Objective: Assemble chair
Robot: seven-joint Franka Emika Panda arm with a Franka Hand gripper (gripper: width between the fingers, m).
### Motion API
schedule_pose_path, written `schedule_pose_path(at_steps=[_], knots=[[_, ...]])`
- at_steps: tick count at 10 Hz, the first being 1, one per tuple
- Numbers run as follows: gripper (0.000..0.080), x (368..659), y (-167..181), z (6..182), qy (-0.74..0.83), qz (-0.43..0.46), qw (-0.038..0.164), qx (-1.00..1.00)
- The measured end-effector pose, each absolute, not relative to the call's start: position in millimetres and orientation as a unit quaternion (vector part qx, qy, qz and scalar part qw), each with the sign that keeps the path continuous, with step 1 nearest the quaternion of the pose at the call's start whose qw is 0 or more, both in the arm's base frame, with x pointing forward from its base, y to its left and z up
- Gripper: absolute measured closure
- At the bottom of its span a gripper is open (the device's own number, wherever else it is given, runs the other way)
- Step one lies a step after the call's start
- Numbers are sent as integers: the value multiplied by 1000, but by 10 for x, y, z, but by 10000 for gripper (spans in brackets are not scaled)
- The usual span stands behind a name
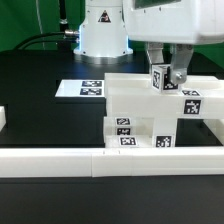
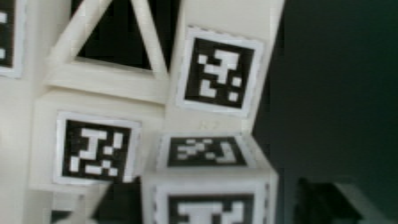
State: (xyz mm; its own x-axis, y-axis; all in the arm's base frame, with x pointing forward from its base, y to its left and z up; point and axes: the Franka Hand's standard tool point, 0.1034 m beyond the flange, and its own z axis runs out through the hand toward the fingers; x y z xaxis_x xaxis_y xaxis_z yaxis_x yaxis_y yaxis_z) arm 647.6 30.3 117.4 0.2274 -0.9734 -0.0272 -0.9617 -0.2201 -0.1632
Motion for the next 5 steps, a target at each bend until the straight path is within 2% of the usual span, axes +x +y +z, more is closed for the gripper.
schedule_pose_path(at_steps=[1, 2, 3, 5], knots=[[238, 6503, 312, 1202, 605, -43, 74, -792], [238, 6520, 312, 1208, 586, -49, 76, -805], [177, 6517, 309, 1200, 551, -52, 73, -830], [157, 6498, 313, 1186, 472, -54, 64, -878]])
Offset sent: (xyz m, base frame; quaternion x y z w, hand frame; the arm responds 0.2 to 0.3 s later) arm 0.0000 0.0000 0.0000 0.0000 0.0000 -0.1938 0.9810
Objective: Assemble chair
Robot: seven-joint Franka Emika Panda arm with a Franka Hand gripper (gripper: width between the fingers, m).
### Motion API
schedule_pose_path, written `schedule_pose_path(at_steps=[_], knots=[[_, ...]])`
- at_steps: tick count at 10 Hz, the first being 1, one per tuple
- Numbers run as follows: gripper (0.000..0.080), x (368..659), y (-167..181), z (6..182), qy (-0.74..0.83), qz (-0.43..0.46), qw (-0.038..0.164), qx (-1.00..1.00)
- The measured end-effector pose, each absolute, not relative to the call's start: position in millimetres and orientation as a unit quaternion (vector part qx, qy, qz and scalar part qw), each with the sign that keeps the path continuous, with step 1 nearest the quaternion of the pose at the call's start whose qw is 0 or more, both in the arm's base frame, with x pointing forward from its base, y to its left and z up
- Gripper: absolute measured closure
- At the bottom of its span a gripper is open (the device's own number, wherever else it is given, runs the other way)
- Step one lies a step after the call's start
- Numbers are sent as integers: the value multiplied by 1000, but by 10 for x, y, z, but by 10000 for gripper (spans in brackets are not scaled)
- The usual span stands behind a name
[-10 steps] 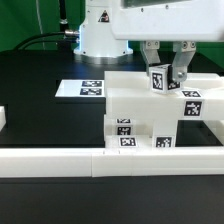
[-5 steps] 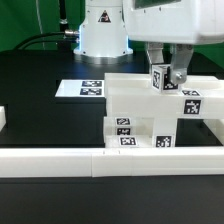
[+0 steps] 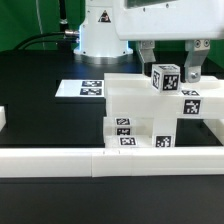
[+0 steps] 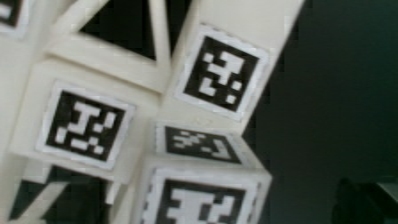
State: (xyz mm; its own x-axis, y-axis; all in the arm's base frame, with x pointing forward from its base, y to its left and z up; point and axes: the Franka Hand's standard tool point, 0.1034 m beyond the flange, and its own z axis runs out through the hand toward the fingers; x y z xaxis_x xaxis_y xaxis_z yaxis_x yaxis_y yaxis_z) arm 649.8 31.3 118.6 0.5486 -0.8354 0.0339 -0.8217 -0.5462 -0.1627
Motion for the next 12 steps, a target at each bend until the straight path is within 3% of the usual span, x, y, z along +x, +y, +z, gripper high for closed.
schedule_pose_path(at_steps=[1, 7, 10, 12], knots=[[151, 6484, 317, 1186, 407, -53, 52, -910], [151, 6542, 299, 1160, 97, -62, 30, -993], [151, 6517, 314, 1155, -71, -53, -14, -996], [151, 6517, 315, 1154, -132, -51, -23, -990]])
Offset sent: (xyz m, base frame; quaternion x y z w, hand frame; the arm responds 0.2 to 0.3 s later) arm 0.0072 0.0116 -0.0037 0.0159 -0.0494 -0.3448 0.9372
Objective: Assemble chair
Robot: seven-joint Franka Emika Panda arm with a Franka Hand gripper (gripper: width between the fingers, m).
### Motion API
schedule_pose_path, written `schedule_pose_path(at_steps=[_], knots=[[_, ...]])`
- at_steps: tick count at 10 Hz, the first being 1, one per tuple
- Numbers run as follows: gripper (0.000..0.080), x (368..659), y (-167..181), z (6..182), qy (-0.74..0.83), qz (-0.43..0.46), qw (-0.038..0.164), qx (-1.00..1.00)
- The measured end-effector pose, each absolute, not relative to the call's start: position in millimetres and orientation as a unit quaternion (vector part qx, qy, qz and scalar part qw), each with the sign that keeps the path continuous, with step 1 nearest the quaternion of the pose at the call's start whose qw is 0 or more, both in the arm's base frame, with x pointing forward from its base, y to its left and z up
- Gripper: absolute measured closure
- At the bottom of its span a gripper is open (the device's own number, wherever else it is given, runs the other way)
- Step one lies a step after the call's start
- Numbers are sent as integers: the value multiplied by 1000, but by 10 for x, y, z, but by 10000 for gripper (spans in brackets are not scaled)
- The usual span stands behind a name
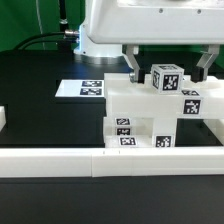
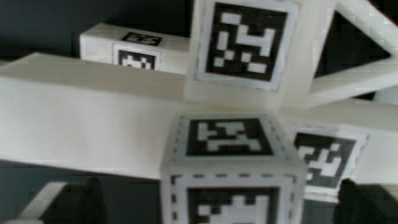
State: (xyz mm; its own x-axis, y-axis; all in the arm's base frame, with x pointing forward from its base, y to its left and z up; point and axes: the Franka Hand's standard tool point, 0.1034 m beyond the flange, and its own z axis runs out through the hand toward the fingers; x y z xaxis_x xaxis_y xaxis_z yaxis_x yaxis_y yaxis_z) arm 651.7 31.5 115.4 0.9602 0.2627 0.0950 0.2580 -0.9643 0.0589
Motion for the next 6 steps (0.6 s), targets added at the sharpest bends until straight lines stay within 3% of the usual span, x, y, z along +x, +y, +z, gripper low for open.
schedule_pose_path(at_steps=[1, 3, 4, 5, 6], knots=[[151, 6518, 304, 1155, 133, 51, 22, 990], [402, 6519, 288, 1154, 131, 51, 22, 990], [402, 6518, 286, 1154, 131, 51, 22, 990], [515, 6519, 284, 1154, 130, 51, 22, 990], [515, 6519, 284, 1153, 115, 52, 21, 992]])
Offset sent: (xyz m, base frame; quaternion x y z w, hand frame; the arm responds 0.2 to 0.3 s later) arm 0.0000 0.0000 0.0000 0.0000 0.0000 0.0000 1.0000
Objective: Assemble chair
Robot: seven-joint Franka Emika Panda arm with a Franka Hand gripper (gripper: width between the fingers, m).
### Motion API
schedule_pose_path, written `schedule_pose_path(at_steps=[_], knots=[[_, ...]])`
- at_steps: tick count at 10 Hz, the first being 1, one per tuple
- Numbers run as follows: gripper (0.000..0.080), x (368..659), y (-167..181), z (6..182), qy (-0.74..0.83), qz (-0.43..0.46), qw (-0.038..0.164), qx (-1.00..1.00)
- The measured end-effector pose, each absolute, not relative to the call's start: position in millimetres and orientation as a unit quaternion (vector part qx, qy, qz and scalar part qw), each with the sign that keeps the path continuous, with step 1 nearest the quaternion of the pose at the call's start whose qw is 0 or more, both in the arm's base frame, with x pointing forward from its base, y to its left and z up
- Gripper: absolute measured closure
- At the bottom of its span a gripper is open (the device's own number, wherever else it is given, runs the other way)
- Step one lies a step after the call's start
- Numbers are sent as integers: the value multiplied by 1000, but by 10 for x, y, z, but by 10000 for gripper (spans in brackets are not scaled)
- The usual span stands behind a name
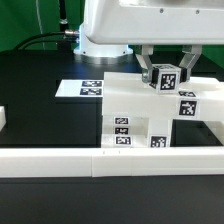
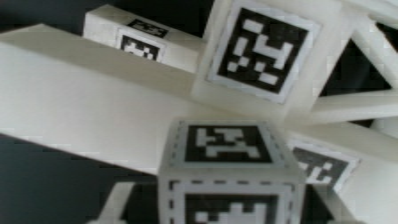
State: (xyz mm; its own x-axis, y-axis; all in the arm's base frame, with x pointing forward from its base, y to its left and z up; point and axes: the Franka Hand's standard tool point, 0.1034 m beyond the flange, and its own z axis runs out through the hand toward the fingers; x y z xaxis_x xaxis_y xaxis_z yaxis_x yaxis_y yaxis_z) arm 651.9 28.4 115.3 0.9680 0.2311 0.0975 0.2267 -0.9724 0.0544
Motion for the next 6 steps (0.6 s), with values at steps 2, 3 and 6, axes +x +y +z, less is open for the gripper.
schedule_pose_path(at_steps=[2, 3, 6], knots=[[515, 6516, 252, 1144, 67, 57, 16, 996], [515, 6516, 257, 1144, -3, 61, 10, 998], [515, 6510, 236, 1142, -200, 79, -8, 976]])
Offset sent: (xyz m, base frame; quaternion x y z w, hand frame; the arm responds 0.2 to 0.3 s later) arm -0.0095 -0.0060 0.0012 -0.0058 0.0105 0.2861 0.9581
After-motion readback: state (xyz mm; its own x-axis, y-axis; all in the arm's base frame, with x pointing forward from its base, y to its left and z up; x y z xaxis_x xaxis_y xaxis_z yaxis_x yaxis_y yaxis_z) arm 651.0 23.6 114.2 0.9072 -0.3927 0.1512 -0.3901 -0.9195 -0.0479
